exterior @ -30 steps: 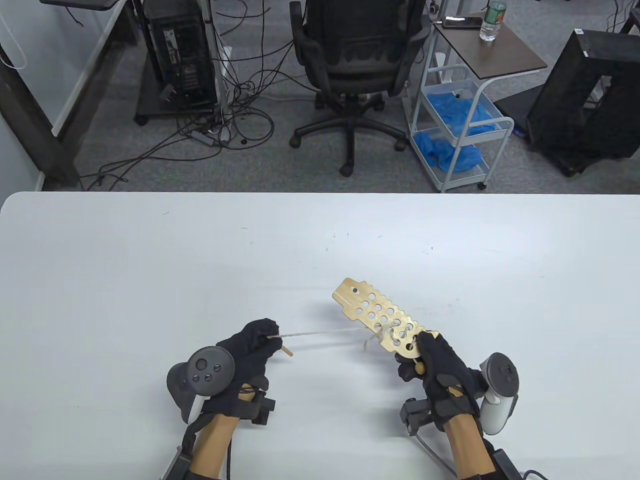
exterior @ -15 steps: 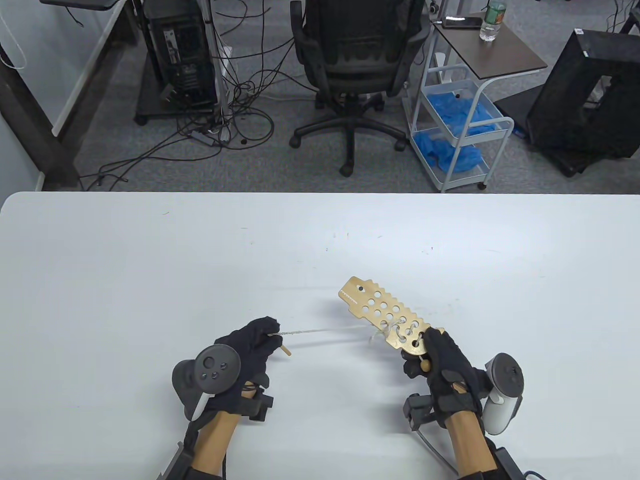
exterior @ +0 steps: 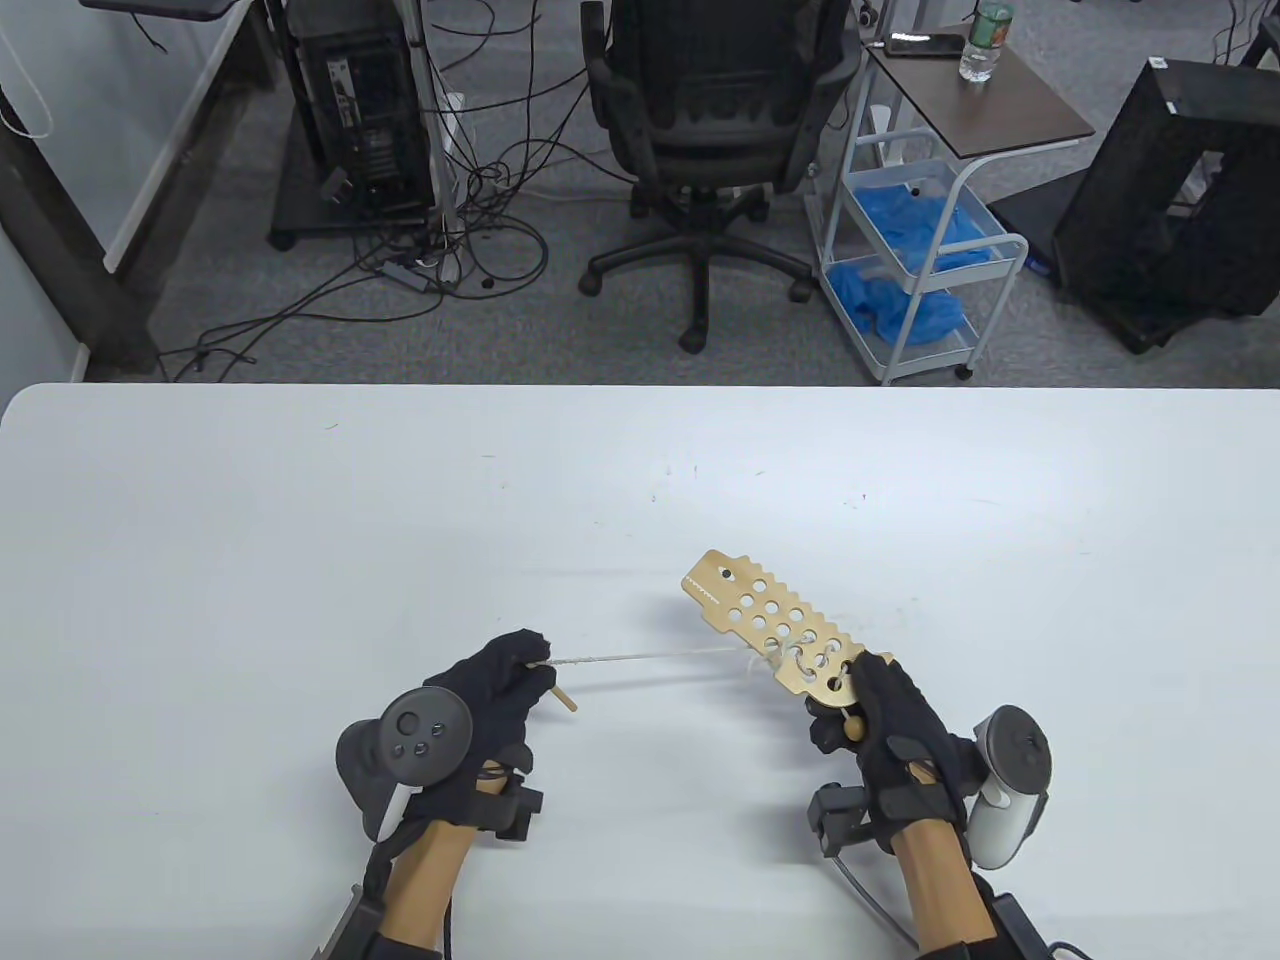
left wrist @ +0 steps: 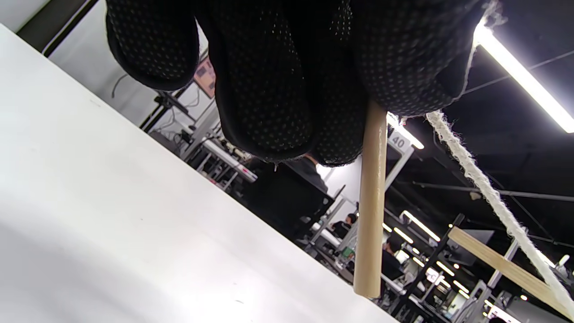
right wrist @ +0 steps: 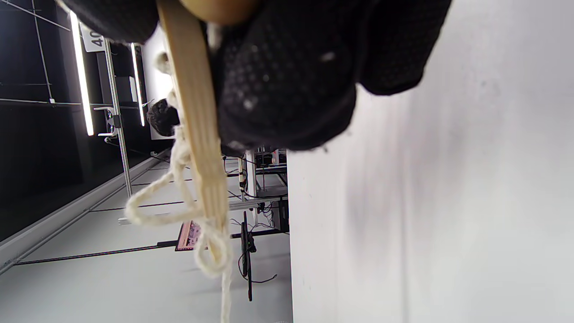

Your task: Remove rope from all holes on crocodile lacing toy

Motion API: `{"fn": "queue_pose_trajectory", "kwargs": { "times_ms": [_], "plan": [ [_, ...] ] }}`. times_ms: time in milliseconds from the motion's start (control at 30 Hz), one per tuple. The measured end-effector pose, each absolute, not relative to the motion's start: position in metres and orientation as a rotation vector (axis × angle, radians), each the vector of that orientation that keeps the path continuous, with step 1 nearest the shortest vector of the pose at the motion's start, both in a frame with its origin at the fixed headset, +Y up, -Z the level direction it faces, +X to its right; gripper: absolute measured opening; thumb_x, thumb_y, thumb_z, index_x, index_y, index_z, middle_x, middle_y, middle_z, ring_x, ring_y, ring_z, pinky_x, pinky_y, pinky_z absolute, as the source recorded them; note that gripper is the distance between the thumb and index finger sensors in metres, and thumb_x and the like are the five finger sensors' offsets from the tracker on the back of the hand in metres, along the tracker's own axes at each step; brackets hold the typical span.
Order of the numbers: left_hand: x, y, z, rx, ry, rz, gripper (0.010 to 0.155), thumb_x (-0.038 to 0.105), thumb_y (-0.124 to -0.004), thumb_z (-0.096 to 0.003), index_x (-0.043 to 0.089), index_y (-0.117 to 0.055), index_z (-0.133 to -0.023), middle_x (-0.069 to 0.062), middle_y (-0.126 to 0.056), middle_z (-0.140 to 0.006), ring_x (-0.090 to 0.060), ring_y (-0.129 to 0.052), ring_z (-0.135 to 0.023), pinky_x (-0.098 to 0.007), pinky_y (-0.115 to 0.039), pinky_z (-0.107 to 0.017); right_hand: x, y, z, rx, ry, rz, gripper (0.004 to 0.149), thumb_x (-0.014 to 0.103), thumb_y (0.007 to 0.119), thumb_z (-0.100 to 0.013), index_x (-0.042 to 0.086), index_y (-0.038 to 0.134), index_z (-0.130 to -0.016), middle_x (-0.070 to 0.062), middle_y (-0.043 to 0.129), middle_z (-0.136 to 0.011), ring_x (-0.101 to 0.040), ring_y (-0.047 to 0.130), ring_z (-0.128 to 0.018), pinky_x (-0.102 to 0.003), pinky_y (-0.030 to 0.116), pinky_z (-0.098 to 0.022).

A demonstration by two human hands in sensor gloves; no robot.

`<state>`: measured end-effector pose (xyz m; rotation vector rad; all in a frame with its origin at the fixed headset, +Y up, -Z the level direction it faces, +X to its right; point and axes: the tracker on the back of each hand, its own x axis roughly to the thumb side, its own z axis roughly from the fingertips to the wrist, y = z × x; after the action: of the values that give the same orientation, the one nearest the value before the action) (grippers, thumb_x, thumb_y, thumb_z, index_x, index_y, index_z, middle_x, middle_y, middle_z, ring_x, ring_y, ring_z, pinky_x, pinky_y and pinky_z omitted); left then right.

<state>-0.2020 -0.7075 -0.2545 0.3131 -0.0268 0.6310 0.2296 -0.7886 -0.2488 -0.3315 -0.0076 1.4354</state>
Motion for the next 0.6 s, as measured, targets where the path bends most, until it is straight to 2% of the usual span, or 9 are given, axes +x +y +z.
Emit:
{"fn": "queue_pose_trajectory", "kwargs": {
  "times_ms": [600],
  "plan": [
    [-0.218, -0.707, -0.258, 0.295, 0.047, 0.661, 0.044, 0.038, -0.087, -0.0436, 0.039, -0.083, -0.087, 0.007, -0.104, -0.075, -0.013, -0.104, -0.06, -0.051, -0.081, -0.059, 0.241, -0.792, -0.248, -0.389, -0.044, 1.405, 0.047, 0.046, 0.072, -0.051, 0.012, 0.078, -0.083, -0.01, 0.098, -0.062, -0.021, 0.102, -0.032, -0.052, 0.08, -0.051]
  ]
}}
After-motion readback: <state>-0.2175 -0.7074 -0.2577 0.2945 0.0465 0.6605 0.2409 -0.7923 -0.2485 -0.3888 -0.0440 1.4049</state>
